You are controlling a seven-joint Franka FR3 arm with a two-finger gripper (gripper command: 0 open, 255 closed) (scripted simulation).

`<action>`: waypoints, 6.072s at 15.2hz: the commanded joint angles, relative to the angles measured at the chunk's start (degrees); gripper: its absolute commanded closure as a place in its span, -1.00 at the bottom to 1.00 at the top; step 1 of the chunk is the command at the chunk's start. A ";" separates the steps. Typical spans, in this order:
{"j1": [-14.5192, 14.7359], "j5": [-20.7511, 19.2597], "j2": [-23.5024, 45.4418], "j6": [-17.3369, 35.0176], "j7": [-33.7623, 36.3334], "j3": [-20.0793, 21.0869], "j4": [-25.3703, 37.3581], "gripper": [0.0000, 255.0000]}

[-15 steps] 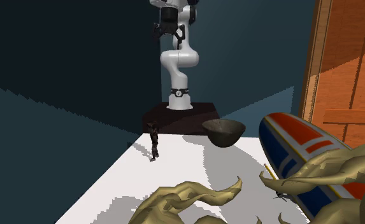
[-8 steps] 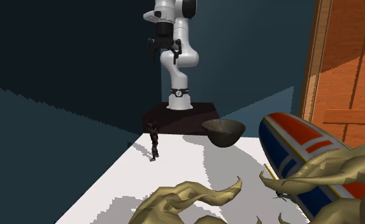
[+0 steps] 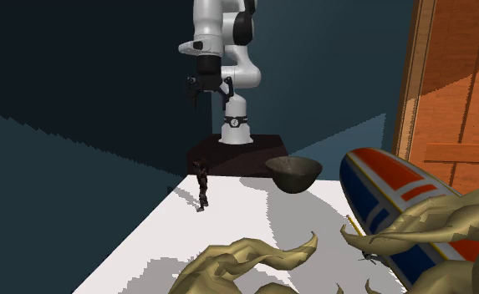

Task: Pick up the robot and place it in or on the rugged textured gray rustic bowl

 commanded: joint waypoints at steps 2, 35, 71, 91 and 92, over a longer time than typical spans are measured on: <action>0.13 1.87 7.38 4.97 -1.26 -0.35 2.77 -1.00; -1.75 9.41 32.56 18.71 -6.76 1.62 14.83 1.00; 5.38 5.56 55.99 5.88 9.88 -0.55 43.63 -1.00; 5.60 5.37 52.74 3.91 9.95 -0.83 42.34 1.00; 5.64 5.33 52.10 3.50 9.96 -0.88 42.12 1.00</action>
